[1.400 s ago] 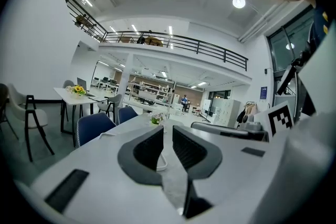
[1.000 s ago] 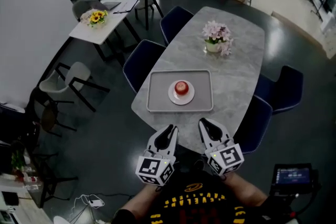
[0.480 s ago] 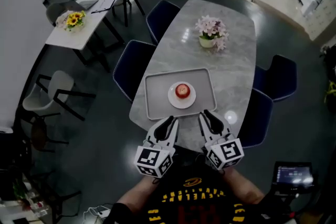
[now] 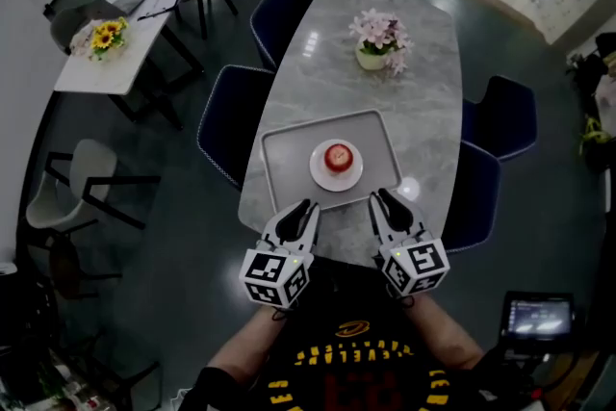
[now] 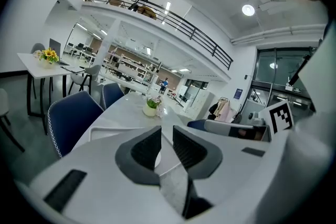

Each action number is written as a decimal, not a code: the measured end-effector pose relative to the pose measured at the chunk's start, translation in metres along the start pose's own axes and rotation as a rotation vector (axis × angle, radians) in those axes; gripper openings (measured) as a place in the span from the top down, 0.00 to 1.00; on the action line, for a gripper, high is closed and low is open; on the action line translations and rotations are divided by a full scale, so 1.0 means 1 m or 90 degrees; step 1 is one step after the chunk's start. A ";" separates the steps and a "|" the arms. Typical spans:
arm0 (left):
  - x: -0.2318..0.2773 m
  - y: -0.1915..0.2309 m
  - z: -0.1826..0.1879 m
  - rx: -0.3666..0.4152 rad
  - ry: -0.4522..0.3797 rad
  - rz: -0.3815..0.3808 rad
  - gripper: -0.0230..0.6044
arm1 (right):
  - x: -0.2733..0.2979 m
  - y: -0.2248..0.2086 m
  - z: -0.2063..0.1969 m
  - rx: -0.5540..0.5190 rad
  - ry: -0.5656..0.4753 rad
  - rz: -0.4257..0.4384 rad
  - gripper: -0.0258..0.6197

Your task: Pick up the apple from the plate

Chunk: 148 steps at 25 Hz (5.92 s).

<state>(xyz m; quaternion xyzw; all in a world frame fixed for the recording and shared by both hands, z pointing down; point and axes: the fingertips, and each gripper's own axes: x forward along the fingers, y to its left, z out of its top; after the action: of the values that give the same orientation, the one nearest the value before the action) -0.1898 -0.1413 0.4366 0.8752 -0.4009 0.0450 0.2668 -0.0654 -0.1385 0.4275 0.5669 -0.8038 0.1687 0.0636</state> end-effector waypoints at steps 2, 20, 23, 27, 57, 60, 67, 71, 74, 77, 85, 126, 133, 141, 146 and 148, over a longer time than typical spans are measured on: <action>0.007 0.007 -0.005 -0.010 0.018 -0.004 0.87 | 0.003 -0.007 -0.003 0.002 0.008 -0.015 0.85; 0.116 0.092 -0.082 -0.098 0.217 0.077 0.87 | 0.087 -0.092 -0.117 0.118 0.211 -0.017 0.85; 0.132 0.102 -0.096 -0.114 0.245 0.090 0.84 | 0.101 -0.105 -0.135 0.137 0.248 -0.019 0.85; 0.147 0.117 -0.113 -0.132 0.280 0.107 0.84 | 0.116 -0.116 -0.157 0.164 0.295 -0.024 0.85; 0.178 0.152 -0.156 -0.302 0.380 0.132 0.87 | 0.154 -0.130 -0.200 0.298 0.450 -0.002 0.86; 0.177 0.155 -0.156 -0.328 0.376 0.129 0.88 | 0.154 -0.130 -0.199 0.304 0.448 0.007 0.89; 0.174 0.152 -0.159 -0.364 0.380 0.128 0.89 | 0.152 -0.131 -0.201 0.341 0.446 0.007 0.90; 0.171 0.149 -0.158 -0.368 0.380 0.126 0.89 | 0.148 -0.130 -0.200 0.356 0.443 0.008 0.90; 0.166 0.147 -0.155 -0.372 0.379 0.121 0.89 | 0.144 -0.126 -0.197 0.361 0.436 0.007 0.90; 0.162 0.144 -0.152 -0.372 0.375 0.116 0.89 | 0.140 -0.123 -0.193 0.366 0.428 0.009 0.91; 0.147 0.128 -0.148 -0.364 0.377 0.091 0.89 | 0.117 -0.115 -0.185 0.380 0.403 -0.003 0.91; 0.158 -0.073 -0.231 -0.322 0.448 0.017 0.90 | -0.090 -0.211 -0.222 0.436 0.377 -0.084 0.91; 0.171 -0.095 -0.249 -0.322 0.430 0.017 0.90 | -0.107 -0.235 -0.231 0.431 0.375 -0.085 0.91; 0.173 -0.107 -0.266 -0.329 0.425 0.019 0.90 | -0.120 -0.245 -0.243 0.431 0.378 -0.089 0.91; 0.172 -0.112 -0.277 -0.333 0.429 0.021 0.90 | -0.127 -0.248 -0.251 0.431 0.387 -0.090 0.91; 0.176 -0.113 -0.279 -0.331 0.432 0.023 0.90 | -0.126 -0.252 -0.254 0.433 0.391 -0.090 0.91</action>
<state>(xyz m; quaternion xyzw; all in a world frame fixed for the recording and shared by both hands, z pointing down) 0.0484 -0.0600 0.6773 0.7074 -0.3035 0.2325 0.5945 0.1911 -0.0147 0.6785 0.5329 -0.6060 0.5780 0.1209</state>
